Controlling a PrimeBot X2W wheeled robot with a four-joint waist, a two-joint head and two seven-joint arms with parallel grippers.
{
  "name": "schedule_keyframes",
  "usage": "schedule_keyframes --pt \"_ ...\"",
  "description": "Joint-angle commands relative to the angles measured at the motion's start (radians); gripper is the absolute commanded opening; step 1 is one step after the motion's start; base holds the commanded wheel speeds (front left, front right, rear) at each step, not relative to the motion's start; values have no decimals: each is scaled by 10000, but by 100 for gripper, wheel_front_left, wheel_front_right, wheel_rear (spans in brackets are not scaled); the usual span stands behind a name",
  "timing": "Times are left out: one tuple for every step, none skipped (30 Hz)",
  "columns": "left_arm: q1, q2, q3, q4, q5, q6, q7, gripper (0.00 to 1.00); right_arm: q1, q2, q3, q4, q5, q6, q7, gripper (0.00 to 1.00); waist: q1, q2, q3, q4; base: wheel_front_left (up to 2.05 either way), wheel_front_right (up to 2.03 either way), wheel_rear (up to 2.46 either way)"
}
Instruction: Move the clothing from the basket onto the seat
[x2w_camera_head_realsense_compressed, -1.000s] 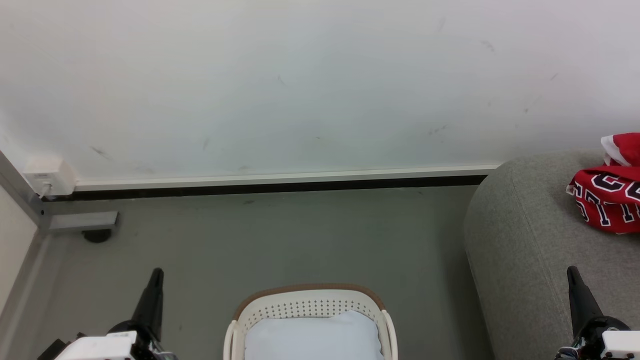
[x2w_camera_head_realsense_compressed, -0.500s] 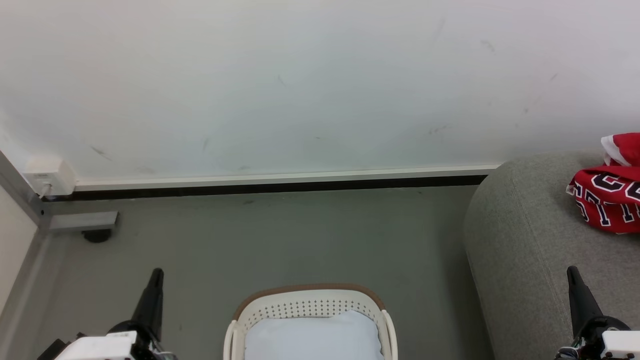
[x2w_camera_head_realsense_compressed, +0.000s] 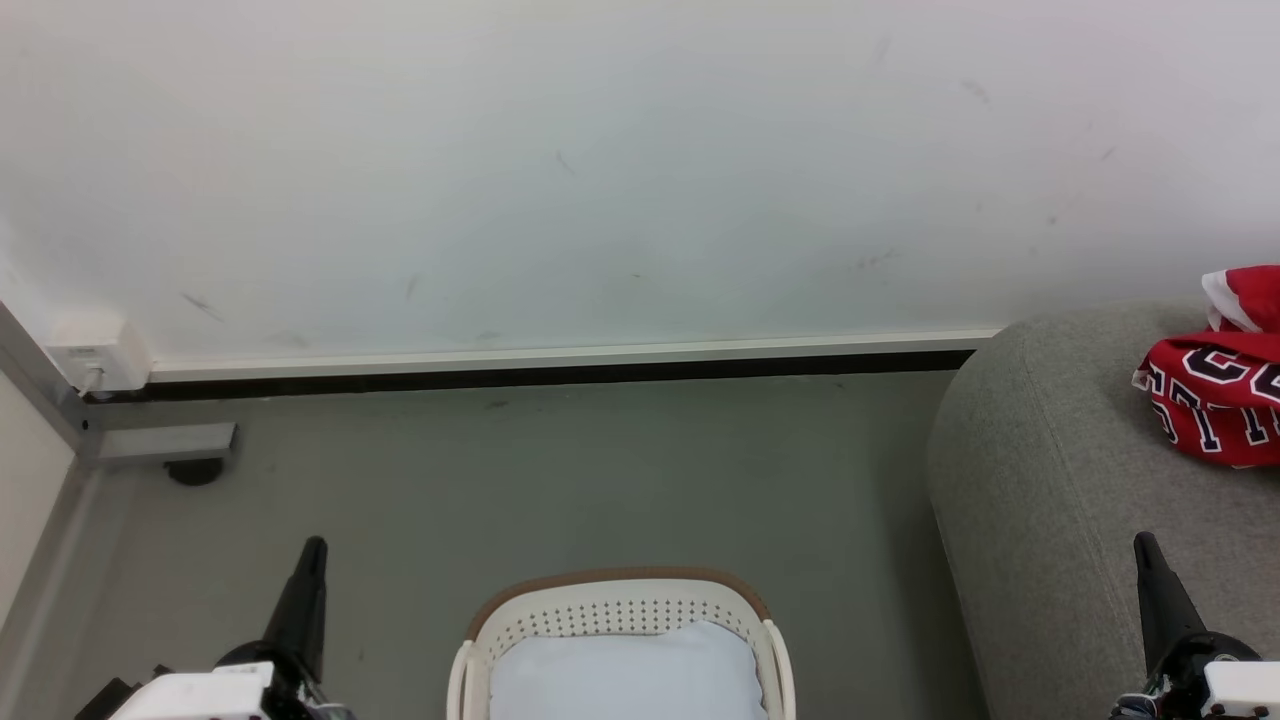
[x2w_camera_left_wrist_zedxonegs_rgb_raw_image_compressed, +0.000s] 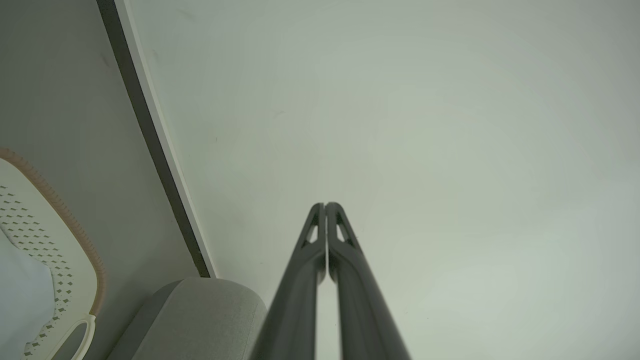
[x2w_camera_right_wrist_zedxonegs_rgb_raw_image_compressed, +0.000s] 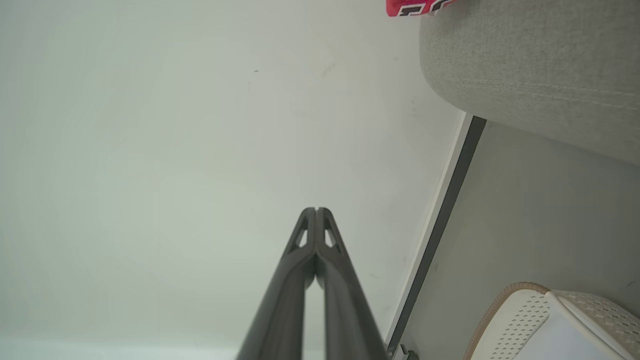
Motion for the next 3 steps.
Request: schedule_keyframes --pt "-92 66 28 -31 -132 -48 34 0 -126 -68 -32 -43 18 -21 28 0 0 0 0 0 0 0 0" --pt "-92 66 28 -31 -132 -48 34 0 -126 -68 -32 -43 18 -21 28 0 0 0 0 0 0 0 0" --pt "-92 66 28 -30 -132 -48 34 0 -126 -68 -32 -43 18 -21 28 0 0 0 0 0 0 0 0"
